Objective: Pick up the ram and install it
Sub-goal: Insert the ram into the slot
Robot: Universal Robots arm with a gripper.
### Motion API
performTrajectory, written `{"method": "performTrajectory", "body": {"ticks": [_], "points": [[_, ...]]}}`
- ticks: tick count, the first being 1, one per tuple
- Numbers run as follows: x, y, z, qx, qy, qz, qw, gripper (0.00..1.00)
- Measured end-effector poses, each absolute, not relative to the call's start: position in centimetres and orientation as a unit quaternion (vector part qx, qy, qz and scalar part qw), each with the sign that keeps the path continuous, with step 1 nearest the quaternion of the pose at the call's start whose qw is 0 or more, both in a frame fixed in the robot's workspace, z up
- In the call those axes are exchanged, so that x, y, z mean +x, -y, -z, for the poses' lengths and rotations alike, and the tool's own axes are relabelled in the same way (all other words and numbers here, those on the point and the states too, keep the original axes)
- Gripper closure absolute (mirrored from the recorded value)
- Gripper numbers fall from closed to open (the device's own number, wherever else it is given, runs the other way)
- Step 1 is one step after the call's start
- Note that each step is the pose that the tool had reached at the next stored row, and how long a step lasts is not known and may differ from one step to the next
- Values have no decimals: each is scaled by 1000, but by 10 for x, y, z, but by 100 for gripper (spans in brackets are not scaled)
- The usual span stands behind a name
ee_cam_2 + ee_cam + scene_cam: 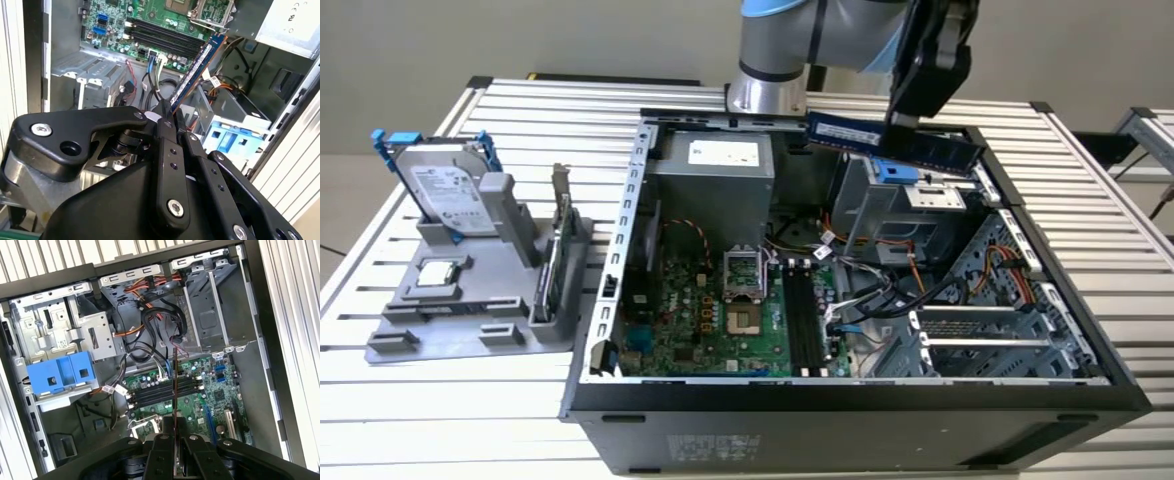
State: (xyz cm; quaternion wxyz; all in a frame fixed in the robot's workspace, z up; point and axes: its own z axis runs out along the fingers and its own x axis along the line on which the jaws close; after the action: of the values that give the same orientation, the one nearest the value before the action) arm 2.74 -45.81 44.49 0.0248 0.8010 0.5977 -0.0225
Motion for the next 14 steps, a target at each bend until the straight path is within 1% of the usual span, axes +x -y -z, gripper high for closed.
{"method": "performTrajectory", "body": {"ticks": [14], "points": [[27, 458, -438, 812, -583, 23, 24, 100]]}}
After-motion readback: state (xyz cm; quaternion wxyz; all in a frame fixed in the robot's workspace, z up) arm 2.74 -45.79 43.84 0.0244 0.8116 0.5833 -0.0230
